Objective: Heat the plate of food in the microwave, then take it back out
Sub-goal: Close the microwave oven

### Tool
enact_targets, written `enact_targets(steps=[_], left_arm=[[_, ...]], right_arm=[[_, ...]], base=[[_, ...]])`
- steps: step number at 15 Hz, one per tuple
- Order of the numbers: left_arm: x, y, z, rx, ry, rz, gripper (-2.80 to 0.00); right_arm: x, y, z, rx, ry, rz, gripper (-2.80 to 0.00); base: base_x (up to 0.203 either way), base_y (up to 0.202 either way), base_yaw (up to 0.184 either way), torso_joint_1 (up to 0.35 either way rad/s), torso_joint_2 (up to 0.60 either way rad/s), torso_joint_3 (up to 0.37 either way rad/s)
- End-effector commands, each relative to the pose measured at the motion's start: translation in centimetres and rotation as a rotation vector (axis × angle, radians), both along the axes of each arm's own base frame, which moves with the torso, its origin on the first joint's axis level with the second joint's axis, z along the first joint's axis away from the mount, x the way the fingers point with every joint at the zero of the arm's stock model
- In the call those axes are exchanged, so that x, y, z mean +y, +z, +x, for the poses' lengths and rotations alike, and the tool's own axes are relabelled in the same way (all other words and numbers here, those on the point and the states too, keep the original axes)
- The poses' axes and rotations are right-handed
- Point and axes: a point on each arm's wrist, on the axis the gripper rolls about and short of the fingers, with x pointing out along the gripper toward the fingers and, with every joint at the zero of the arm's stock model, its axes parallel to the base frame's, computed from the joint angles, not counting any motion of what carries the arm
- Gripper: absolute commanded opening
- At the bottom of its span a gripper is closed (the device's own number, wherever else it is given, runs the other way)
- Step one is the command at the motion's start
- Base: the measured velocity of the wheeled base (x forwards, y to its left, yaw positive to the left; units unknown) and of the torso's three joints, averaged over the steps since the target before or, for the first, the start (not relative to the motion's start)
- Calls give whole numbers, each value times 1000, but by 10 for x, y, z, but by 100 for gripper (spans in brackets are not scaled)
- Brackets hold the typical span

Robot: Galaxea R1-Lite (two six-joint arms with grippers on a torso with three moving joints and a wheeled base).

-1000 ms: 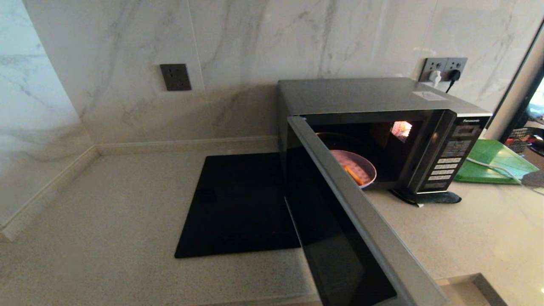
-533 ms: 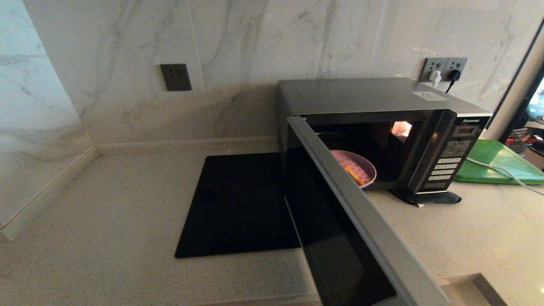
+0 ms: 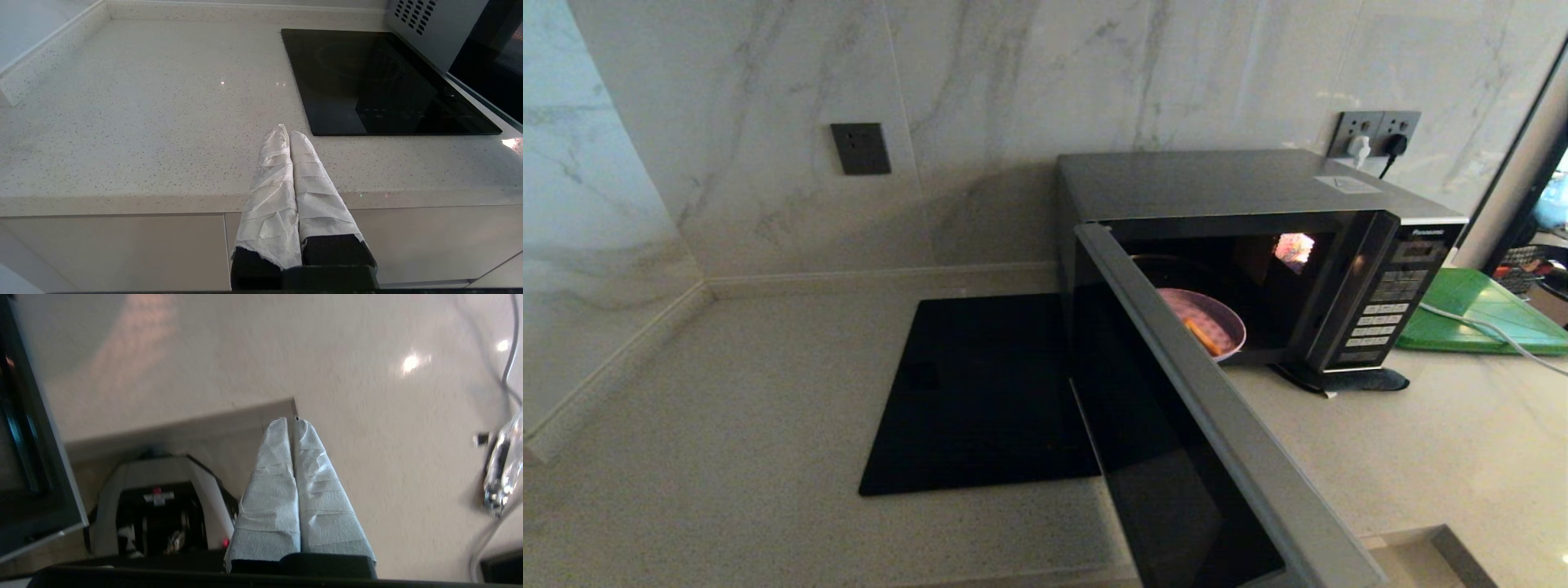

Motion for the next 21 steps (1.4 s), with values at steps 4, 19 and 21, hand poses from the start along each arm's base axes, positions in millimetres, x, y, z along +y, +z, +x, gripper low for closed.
enact_targets(steps=[4,19,21], left_arm=[[0,0,0,-1,1,-1,-280],[0,0,0,-1,0,-1,-280],[0,0,0,-1,0,-1,-280]], right_arm=[[12,28,11,-136,261,174,-280],[123,29,40,468,1055,825,-280],[136,20,42,562,1068,811,-280]], base=[[0,0,0,0,0,0],[0,0,0,0,0,0],[0,0,0,0,0,0]])
